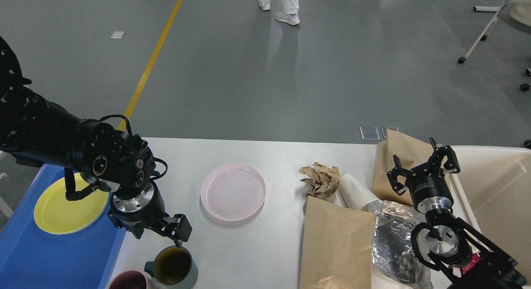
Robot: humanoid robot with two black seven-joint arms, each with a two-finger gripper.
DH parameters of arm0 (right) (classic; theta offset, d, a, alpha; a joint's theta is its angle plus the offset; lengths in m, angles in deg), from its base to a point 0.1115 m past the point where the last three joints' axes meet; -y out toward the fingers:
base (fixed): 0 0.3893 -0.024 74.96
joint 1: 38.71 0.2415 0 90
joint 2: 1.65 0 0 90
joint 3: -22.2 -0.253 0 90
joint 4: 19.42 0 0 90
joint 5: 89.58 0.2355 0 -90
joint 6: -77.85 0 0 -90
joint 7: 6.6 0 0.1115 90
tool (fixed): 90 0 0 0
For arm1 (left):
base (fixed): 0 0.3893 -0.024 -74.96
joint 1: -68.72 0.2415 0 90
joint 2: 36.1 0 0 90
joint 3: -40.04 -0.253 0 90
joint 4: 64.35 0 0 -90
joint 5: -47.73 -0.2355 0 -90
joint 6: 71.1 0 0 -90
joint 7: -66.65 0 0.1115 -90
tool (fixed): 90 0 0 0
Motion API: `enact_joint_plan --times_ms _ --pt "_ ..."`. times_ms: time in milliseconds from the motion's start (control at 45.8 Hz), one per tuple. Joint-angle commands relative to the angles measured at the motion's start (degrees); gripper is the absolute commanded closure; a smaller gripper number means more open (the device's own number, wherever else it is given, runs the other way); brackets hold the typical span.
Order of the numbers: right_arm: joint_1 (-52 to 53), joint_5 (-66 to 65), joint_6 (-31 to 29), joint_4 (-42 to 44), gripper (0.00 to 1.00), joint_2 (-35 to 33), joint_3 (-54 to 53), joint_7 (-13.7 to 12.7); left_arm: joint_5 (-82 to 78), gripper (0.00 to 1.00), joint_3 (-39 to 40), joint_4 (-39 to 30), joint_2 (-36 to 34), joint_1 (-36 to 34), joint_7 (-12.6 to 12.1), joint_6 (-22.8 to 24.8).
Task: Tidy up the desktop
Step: 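Lower the left gripper toward the dark green mug beside the tray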
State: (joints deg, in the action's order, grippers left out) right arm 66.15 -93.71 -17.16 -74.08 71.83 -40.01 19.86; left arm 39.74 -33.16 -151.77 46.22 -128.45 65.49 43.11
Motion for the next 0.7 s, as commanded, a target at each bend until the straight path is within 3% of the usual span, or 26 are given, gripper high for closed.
enact_joint_plan --times_ms 0,350,678 --pt "0.0 0.0 0.0 0.0 0.00 0.0 0.0 0.0 -2.7 0.05 0.2 0.2 0.0 1.7 0.0 -1.4" --pt "0.0 0.0 0.0 0.0 0.00 0.0 0.0 0.0 -5.2 0.05 0.3 3.9 2.3 7.9 -0.1 -1.9" --pt "0.0 0.0 0.0 0.0 0.00 0.0 0.1 0.0 -5.5 0.06 -0.6 6.0 2.8 12.4 -0.1 -5.7"
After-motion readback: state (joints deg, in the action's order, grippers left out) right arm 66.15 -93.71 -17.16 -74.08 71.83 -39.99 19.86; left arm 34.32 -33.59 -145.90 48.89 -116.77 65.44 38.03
